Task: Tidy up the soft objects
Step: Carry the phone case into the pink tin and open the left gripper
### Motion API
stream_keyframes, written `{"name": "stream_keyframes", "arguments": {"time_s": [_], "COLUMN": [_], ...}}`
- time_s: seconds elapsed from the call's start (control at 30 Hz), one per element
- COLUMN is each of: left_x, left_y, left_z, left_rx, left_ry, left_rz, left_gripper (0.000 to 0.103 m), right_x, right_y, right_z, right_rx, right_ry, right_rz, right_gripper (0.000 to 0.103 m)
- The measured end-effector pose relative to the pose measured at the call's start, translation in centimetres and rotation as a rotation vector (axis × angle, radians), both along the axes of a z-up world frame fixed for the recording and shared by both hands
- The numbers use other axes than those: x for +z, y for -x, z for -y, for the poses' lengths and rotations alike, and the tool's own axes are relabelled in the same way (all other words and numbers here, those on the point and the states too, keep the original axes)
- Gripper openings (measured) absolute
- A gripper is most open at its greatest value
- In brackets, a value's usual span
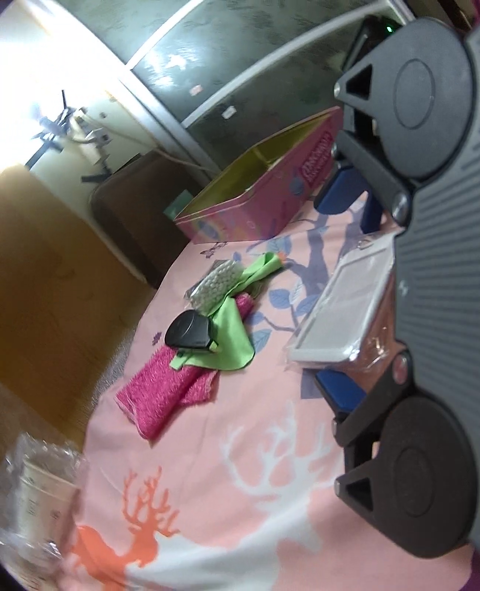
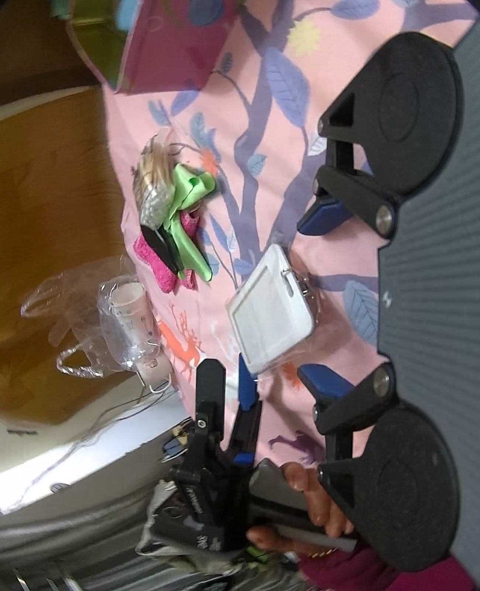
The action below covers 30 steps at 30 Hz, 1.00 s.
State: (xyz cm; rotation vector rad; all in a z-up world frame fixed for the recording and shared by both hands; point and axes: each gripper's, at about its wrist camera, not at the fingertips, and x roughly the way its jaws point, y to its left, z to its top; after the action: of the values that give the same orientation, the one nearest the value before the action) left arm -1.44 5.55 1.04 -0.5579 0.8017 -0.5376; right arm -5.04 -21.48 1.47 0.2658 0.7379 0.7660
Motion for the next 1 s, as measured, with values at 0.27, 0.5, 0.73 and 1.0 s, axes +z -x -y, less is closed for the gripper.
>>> {"name": "stream_keyframes", "arguments": {"time_s": [0.27,0.5,0.73,1.0], "left_x": [-0.8,3.4,8.2,7.2], "left_y": [-0.3,-1.5,-6.4,-11.5], "left_z": [2.2,5.8,15.8,28.0], "left_rx": [-0.036,-0.106,-0.287,-0.431], "left_ry": [-0.059,-0.075,-0.112,-0.13], "left_rz": [-0.03,0.065,0.202,0.191], "left_gripper": [0.048,0.048,0.048,0.055], "right_x": [0.0,2.1,5.1,4.3], "right_y": [-0.4,-0.2,0.1,-1.1], "right_z": [-2.0,0.5,7.6,16.0], "right_rx": [-0.041,-0.146,-0.386,-0.622], "right_ry": [0.032,0.037,0.056,0.121], "right_rz": [0.015,0.153,0.318,0.322], "right_gripper": [0.051,0.044,0.044,0.045]}}
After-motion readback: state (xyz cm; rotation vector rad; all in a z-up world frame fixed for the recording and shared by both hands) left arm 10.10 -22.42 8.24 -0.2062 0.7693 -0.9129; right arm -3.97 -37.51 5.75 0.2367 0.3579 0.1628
